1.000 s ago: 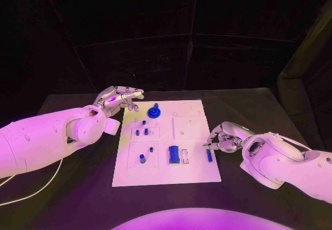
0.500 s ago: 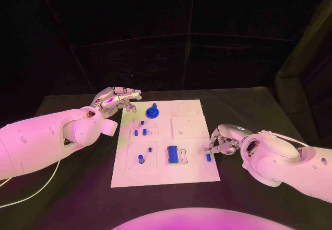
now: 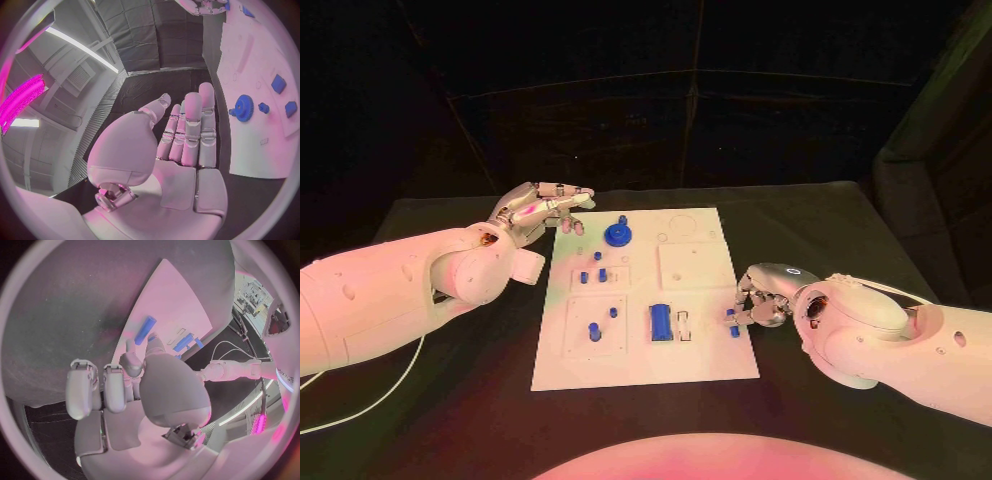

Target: Assemble the parts on the task board

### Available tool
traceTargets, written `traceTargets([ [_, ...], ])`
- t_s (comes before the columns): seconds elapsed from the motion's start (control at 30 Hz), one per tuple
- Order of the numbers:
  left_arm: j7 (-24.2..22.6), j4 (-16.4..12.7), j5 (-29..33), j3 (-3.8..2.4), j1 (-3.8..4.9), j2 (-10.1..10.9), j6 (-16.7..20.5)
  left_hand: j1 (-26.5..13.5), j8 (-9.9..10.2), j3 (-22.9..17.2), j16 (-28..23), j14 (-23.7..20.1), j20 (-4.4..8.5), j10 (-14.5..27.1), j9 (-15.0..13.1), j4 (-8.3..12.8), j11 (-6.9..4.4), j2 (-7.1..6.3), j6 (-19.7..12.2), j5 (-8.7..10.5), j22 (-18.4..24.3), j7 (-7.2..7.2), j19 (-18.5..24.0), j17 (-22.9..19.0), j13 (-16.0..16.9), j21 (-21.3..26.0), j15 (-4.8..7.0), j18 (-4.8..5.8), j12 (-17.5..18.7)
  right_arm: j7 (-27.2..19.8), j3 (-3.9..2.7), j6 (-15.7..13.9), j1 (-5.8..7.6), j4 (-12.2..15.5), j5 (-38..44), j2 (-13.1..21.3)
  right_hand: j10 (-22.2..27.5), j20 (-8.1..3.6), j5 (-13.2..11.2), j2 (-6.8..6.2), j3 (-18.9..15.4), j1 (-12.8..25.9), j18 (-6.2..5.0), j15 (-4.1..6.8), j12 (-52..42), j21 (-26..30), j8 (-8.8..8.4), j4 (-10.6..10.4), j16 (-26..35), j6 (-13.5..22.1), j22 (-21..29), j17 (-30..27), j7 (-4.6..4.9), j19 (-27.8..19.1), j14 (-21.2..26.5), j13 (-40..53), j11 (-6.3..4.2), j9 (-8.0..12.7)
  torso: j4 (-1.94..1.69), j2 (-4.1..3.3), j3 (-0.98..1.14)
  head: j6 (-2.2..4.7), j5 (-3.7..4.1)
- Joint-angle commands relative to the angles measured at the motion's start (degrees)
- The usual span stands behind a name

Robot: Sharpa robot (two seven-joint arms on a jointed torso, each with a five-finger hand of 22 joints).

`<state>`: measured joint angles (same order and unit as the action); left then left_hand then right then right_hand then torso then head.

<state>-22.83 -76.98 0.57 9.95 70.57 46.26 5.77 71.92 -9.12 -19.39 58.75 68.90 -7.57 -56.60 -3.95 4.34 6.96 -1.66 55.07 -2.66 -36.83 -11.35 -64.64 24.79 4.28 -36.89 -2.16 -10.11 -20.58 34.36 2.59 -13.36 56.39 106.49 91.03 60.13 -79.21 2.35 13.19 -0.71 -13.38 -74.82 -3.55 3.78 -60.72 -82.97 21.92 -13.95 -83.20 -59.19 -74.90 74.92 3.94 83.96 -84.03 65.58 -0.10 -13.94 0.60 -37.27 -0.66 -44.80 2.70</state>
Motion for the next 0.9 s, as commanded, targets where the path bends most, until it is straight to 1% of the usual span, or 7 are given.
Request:
traceTargets([
  [0.03,-0.19,-0.10,0.15,-0.04,0.06,0.06,-0.73,0.12,-0.20,0.30,0.05,-0.31,-0.24,0.32,0.01,0.12,0.12,0.28,-0.27,-0.13,0.06,0.02,-0.29,-0.06,-0.07,0.24,0.07,-0.31,-0.34,0.78,0.01,3.55,-0.03,-0.04,1.06,-0.14,-0.11,-0.29,0.07,0.48,-0.18,-0.71,0.77,0.54,0.29,-0.01,-0.14,0.12,0.34,-0.18,-2.55,0.77,-0.02,0.58,-3.36,0.05,-0.43,-0.14,-0.01,-0.06,0.01,-0.16,-0.08],
  [0.17,-0.17,-0.09,0.15,-0.04,0.05,0.10,-0.73,0.12,-0.20,0.30,0.05,-0.31,-0.24,0.32,0.01,0.12,0.12,0.28,-0.27,-0.13,0.06,0.02,-0.29,-0.06,-0.07,0.24,0.07,-0.31,-0.34,1.00,0.02,4.89,-0.10,-0.10,1.50,-0.43,-0.11,-0.36,0.54,0.83,0.11,-2.69,0.77,0.60,0.48,0.01,-0.37,1.19,0.38,-0.22,-2.55,0.76,-0.03,0.57,-3.36,-0.01,-0.48,-0.59,0.07,-0.06,-0.02,-0.18,-0.12],
  [0.3,-0.13,-0.09,0.15,-0.04,0.04,0.11,-0.78,0.12,-0.20,0.30,0.05,-0.31,-0.24,0.32,0.01,0.12,0.12,0.28,-0.27,-0.13,0.06,0.02,-0.29,-0.06,-0.07,0.24,0.07,-0.31,-0.34,1.25,0.02,6.06,-0.14,-0.31,2.06,-0.73,-0.07,-0.40,1.30,1.22,0.45,-4.34,0.77,0.65,0.65,0.02,-0.64,2.18,0.40,-0.25,-2.57,0.80,-0.06,0.57,-3.37,-0.07,-0.53,-0.87,-0.04,0.03,-0.03,-0.32,-0.10],
  [0.5,-0.10,-0.11,0.15,-0.04,0.03,0.14,-0.83,0.12,-0.20,0.30,0.05,-0.31,-0.24,0.32,0.01,0.12,0.12,0.28,-0.27,-0.13,0.06,0.02,-0.29,-0.06,-0.07,0.24,0.07,-0.31,-0.34,1.52,0.03,7.02,-0.25,-0.81,3.20,-1.58,0.20,-0.46,0.91,2.13,1.56,-7.06,0.75,0.68,1.27,0.12,-1.46,3.82,0.58,-0.04,-2.46,0.58,0.00,0.50,-3.31,-0.40,-0.54,-1.06,-0.03,0.02,-0.03,-0.34,-0.16],
  [0.6,-0.09,-0.12,0.15,-0.04,0.03,0.15,-0.84,0.12,-0.20,0.30,0.05,-0.31,-0.24,0.32,0.01,0.12,0.12,0.28,-0.27,-0.13,0.06,0.02,-0.29,-0.06,-0.07,0.24,0.07,-0.31,-0.34,1.58,0.03,7.12,-0.35,-0.92,3.52,-2.02,0.33,-0.46,-0.01,3.07,2.69,-8.36,0.75,0.65,1.60,0.16,-2.36,4.45,0.64,0.10,-2.43,0.54,0.12,0.48,-3.30,-0.56,-0.48,-0.98,-0.05,0.01,-0.04,-0.29,-0.17],
  [0.73,-0.10,-0.14,0.14,-0.04,0.02,0.18,-0.84,0.12,-0.20,0.30,0.05,-0.31,-0.24,0.32,0.01,0.12,0.12,0.28,-0.27,-0.13,0.06,0.02,-0.29,-0.06,-0.07,0.24,0.07,-0.31,-0.34,1.61,0.03,6.05,-0.41,-0.82,3.01,-2.22,0.47,-0.42,0.40,4.05,4.23,-9.39,0.74,0.60,1.91,0.19,-3.54,4.72,0.66,0.32,-2.41,0.57,0.26,0.47,-3.31,-0.70,-0.42,-0.72,-0.02,0.02,-0.06,-0.32,-0.25],
  [0.9,-0.10,-0.17,0.14,-0.04,0.02,0.25,-0.83,0.12,-0.20,0.30,0.05,-0.31,-0.24,0.32,0.01,0.12,0.12,0.28,-0.27,-0.13,0.06,0.02,-0.29,-0.06,-0.07,0.24,0.07,-0.31,-0.34,1.50,0.02,2.79,-0.44,0.01,0.45,-1.91,0.41,-0.27,1.71,4.08,5.58,-8.66,0.76,0.36,1.99,0.17,-5.42,3.73,0.56,0.80,-2.47,0.81,0.73,0.51,-3.37,-0.68,-0.07,-0.06,0.03,0.01,-0.03,-0.31,-0.42],
])
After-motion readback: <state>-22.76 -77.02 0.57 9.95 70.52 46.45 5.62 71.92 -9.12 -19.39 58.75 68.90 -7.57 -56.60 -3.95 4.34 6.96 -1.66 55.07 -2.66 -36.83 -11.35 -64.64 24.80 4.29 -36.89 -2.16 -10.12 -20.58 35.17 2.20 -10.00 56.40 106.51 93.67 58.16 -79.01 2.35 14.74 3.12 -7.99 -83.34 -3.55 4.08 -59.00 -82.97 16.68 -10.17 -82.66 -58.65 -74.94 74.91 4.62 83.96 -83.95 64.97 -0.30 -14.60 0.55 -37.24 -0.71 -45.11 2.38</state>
